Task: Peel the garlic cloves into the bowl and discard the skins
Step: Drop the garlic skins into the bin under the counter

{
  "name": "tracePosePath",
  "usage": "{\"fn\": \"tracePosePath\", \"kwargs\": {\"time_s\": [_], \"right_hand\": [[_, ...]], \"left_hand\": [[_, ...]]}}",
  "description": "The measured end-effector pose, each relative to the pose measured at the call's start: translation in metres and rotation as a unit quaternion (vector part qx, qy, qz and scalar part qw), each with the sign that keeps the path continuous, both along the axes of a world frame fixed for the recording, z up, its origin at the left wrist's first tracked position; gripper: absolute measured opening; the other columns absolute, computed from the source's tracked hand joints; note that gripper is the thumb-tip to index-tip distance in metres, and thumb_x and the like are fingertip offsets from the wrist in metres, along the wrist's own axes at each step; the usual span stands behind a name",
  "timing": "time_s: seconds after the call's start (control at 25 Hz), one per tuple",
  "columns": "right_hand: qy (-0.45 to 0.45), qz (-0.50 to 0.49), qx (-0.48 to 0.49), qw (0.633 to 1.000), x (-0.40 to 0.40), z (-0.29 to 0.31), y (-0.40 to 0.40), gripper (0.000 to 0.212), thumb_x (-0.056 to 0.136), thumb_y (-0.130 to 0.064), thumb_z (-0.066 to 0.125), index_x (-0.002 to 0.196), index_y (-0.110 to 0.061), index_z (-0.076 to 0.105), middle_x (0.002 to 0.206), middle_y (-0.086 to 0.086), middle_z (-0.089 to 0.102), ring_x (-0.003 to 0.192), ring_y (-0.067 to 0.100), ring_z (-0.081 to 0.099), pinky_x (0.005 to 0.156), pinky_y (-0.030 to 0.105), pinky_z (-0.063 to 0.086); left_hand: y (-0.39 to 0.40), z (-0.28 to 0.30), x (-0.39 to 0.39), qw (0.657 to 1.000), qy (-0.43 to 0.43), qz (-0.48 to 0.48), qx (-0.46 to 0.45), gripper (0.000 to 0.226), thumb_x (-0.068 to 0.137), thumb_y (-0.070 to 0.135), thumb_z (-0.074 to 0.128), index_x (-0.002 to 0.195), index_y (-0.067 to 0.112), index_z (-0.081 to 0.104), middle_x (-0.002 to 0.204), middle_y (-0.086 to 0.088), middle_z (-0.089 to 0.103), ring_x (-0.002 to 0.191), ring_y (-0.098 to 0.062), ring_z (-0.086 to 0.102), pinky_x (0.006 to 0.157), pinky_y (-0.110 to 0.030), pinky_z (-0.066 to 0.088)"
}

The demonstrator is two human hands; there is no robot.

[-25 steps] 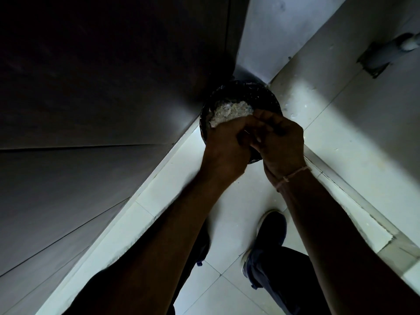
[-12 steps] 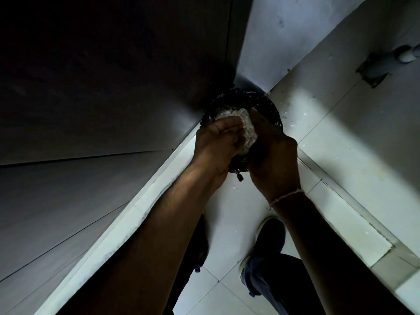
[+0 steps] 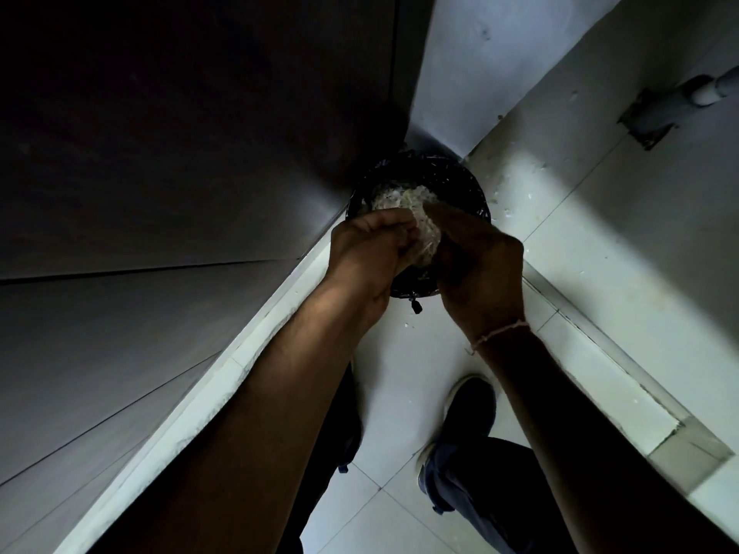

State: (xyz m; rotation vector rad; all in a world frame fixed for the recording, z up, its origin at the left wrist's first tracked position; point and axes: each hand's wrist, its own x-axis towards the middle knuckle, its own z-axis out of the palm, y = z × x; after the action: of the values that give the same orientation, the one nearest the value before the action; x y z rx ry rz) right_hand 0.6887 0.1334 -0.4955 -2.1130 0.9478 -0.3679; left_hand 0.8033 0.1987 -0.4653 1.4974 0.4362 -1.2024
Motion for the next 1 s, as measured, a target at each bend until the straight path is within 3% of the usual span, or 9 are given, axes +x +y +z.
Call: {"fn": "tracePosePath", "kwargs": {"time_s": [0.08,0.2,0.28,0.36,0.44,0.56,0.72,0.84,1.0], "right_hand": [[-0.015,0.028,0.0,0.999,-0.001,-0.002,-0.002,0.025,0.097,0.001,0.063,0.119,-0.002,0.074,0.117,0.011,0.075,0.112,0.018,0.068,0.106,0.028,0.05],[0.057,-0.023,0.021,0.998,-0.001,-0.002,-0.012,0.016,0.099,-0.008,0.063,0.105,-0.006,0.077,0.099,0.013,0.077,0.093,0.028,0.073,0.087,0.041,0.058],[0.018,-0.029,-0.03,0.999,0.003,0.003,-0.012,0.02,0.099,-0.005,0.057,0.108,-0.004,0.075,0.105,0.014,0.075,0.096,0.029,0.071,0.09,0.04,0.056],[-0.019,0.038,-0.022,0.999,0.008,0.008,-0.006,0.023,0.1,-0.004,0.053,0.113,-0.003,0.073,0.11,0.014,0.074,0.103,0.025,0.068,0.097,0.029,0.05],[0.033,0.049,0.029,0.998,0.007,0.007,-0.002,0.024,0.106,-0.011,0.051,0.114,-0.003,0.072,0.105,0.013,0.075,0.098,0.025,0.069,0.088,0.021,0.045],[0.013,-0.021,-0.027,0.999,0.002,0.006,-0.007,0.02,0.104,-0.009,0.056,0.114,-0.004,0.073,0.109,0.011,0.075,0.102,0.026,0.071,0.091,0.028,0.051],[-0.072,0.01,0.093,0.993,0.0,0.0,-0.004,0.023,0.099,0.006,0.058,0.108,-0.004,0.076,0.104,0.002,0.075,0.102,0.007,0.07,0.096,0.022,0.053],[-0.062,-0.083,0.114,0.988,0.001,-0.001,-0.011,0.012,0.095,0.001,0.066,0.099,-0.003,0.076,0.095,0.004,0.077,0.092,0.017,0.074,0.088,0.04,0.06],[-0.051,-0.119,0.168,0.977,0.007,0.053,0.006,0.015,0.093,-0.003,0.072,0.106,-0.003,0.078,0.1,0.006,0.078,0.096,0.019,0.075,0.092,0.044,0.06]], "left_hand": [[0.002,-0.001,0.001,1.0,-0.02,-0.021,0.004,0.016,0.1,-0.009,0.059,0.109,-0.007,0.073,0.109,-0.027,0.075,0.098,-0.032,0.074,0.091,-0.039,0.063],[0.002,0.001,0.0,0.998,-0.049,-0.026,0.028,0.007,0.09,-0.01,0.073,0.097,-0.008,0.072,0.091,-0.021,0.075,0.085,-0.03,0.075,0.083,-0.037,0.065],[0.002,0.0,-0.001,0.998,-0.056,-0.011,0.039,0.014,0.086,-0.012,0.075,0.098,-0.01,0.07,0.095,-0.027,0.073,0.085,-0.033,0.074,0.081,-0.039,0.065],[0.001,-0.001,-0.001,0.998,-0.04,0.014,0.039,0.016,0.09,-0.014,0.07,0.106,-0.012,0.069,0.097,-0.028,0.073,0.084,-0.032,0.073,0.08,-0.038,0.064],[-0.002,-0.001,-0.003,0.998,0.007,0.058,0.023,0.016,0.096,-0.011,0.063,0.111,-0.013,0.069,0.094,-0.023,0.072,0.081,-0.028,0.073,0.081,-0.036,0.063],[-0.009,-0.002,-0.003,0.997,0.029,0.067,0.019,0.017,0.102,-0.008,0.053,0.11,-0.011,0.068,0.086,-0.018,0.073,0.078,-0.025,0.073,0.078,-0.032,0.065],[-0.005,-0.006,-0.012,0.999,-0.04,-0.019,0.029,0.024,0.097,-0.018,0.047,0.1,-0.014,0.071,0.091,-0.022,0.077,0.079,-0.027,0.076,0.075,-0.032,0.065],[-0.001,0.008,-0.014,0.995,-0.089,-0.01,0.048,0.014,0.092,-0.019,0.063,0.088,-0.007,0.069,0.092,-0.027,0.072,0.082,-0.035,0.075,0.079,-0.039,0.066],[0.017,0.061,-0.016,0.978,-0.189,-0.02,0.089,0.029,0.087,0.009,0.085,0.085,-0.009,0.063,0.081,-0.033,0.069,0.065,-0.041,0.07,0.067,-0.047,0.064]]}}
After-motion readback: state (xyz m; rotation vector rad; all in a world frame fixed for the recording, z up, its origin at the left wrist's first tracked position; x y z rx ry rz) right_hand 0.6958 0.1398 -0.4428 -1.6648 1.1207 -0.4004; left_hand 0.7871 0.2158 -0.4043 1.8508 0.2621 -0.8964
